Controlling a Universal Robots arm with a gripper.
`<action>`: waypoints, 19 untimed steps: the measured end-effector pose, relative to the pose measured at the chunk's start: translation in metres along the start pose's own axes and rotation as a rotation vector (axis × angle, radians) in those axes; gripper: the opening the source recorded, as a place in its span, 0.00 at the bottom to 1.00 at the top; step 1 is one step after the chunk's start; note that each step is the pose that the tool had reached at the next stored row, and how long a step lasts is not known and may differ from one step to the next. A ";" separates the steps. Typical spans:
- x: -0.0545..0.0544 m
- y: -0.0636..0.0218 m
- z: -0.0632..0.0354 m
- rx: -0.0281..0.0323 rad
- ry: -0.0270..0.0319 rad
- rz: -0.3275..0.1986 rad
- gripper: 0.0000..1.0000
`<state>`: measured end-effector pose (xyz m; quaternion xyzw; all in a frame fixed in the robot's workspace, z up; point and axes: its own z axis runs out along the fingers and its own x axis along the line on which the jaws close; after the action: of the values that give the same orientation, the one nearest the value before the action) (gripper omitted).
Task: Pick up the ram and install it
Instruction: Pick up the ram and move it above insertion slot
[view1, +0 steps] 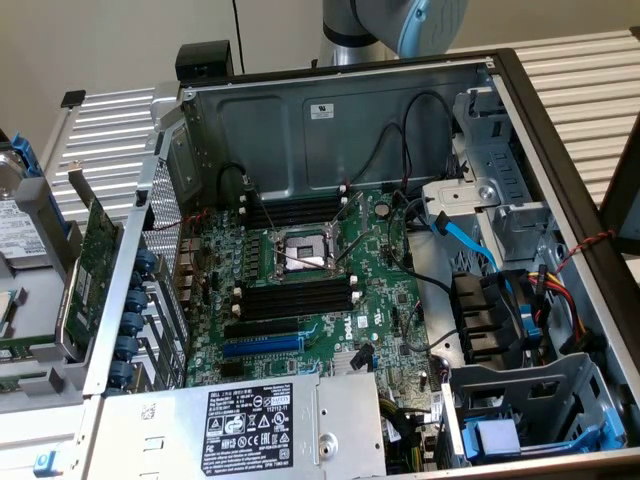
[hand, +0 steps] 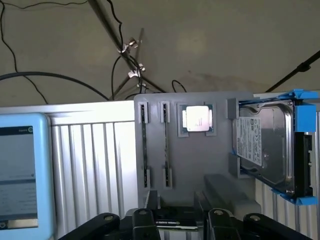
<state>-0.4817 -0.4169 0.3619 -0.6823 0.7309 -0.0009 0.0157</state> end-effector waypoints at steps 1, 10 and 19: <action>0.002 -0.0001 0.0014 0.0000 0.0001 0.000 0.42; 0.018 -0.0008 0.0134 -0.0035 0.0002 0.000 0.42; 0.030 -0.0013 0.0251 -0.0192 -0.0048 0.000 0.42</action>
<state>-0.4819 -0.4466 0.3363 -0.6825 0.7308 0.0078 0.0110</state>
